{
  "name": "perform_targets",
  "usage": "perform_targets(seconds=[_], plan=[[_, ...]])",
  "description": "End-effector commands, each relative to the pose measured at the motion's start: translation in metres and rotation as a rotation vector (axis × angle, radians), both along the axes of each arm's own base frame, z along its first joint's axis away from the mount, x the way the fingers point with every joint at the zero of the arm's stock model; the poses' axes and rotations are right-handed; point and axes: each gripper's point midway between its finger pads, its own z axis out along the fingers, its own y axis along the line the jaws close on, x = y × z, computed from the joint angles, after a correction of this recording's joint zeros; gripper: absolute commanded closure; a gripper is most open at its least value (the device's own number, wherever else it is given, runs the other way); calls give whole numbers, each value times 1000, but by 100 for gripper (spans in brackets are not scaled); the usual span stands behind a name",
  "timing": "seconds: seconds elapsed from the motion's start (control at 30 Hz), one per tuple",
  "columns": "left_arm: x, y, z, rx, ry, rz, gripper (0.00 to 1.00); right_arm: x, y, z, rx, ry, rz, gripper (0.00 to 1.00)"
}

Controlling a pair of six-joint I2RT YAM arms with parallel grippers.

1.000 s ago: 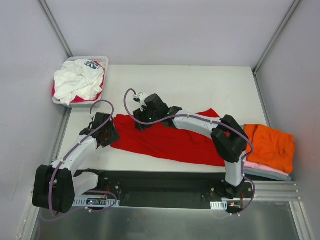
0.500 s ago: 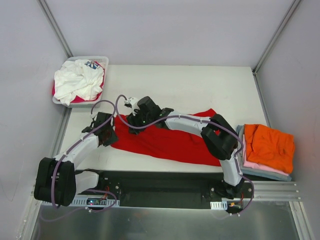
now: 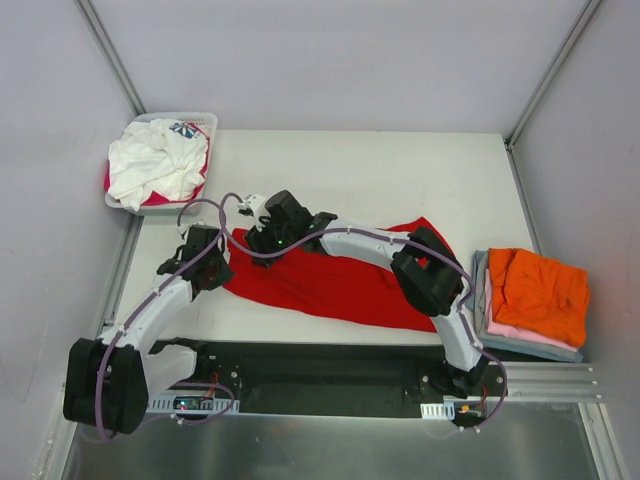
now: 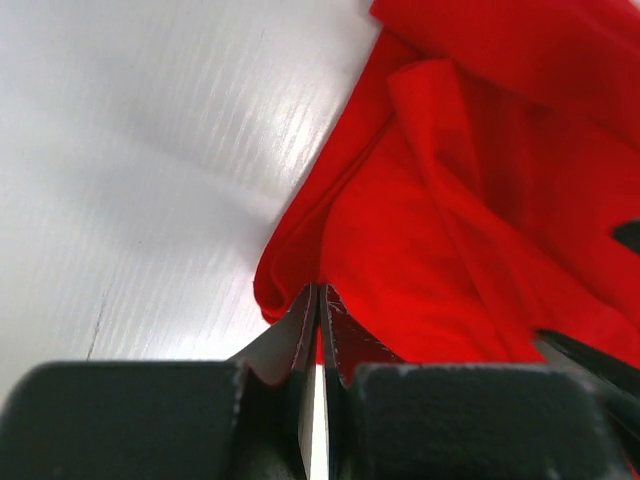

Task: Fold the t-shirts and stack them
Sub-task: Fold the other side of the tshirt into a rectangle

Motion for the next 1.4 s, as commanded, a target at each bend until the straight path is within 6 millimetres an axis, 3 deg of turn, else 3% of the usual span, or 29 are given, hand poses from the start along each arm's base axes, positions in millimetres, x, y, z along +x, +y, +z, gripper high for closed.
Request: perform_targets(seconds=[0.0,0.13,0.3,0.4,0.63,0.77,0.87,0.9,0.93,1.03,1.07,1.27,1.33,1.37], plan=[[-12,3,10,8,-15,-9,100,2,13,10,16,-26,46,44],[-16,5,18,-2,-37,22,100,5,17,1,-4,-16,45,48],[-30,17,9,22,-9,106,100,9,21,-4,-17,-15,42,56],[-37,21,7,14,-22,163,100,12,24,-7,-23,-15,37,65],[-47,38,15,27,-117,285,100,31,28,-12,-41,-40,-36,99],[-49,42,18,33,-114,315,100,48,31,-13,-35,-46,-103,99],[-51,41,16,29,-105,318,100,46,34,-14,-26,-27,-89,98],[-51,41,16,27,-105,318,100,42,35,-12,-16,-15,-73,91],[-52,41,16,27,-101,316,100,39,37,-8,1,-8,-55,72],[-51,41,18,29,-106,318,100,17,42,-6,44,53,36,51],[-51,41,18,30,-107,318,100,7,45,-4,67,86,81,48],[-52,40,16,26,-95,319,100,-10,53,-15,86,138,131,45],[-52,40,16,25,-97,321,100,-8,56,-14,94,144,125,50],[-52,41,16,26,-99,323,100,-8,56,-18,87,148,118,58]])
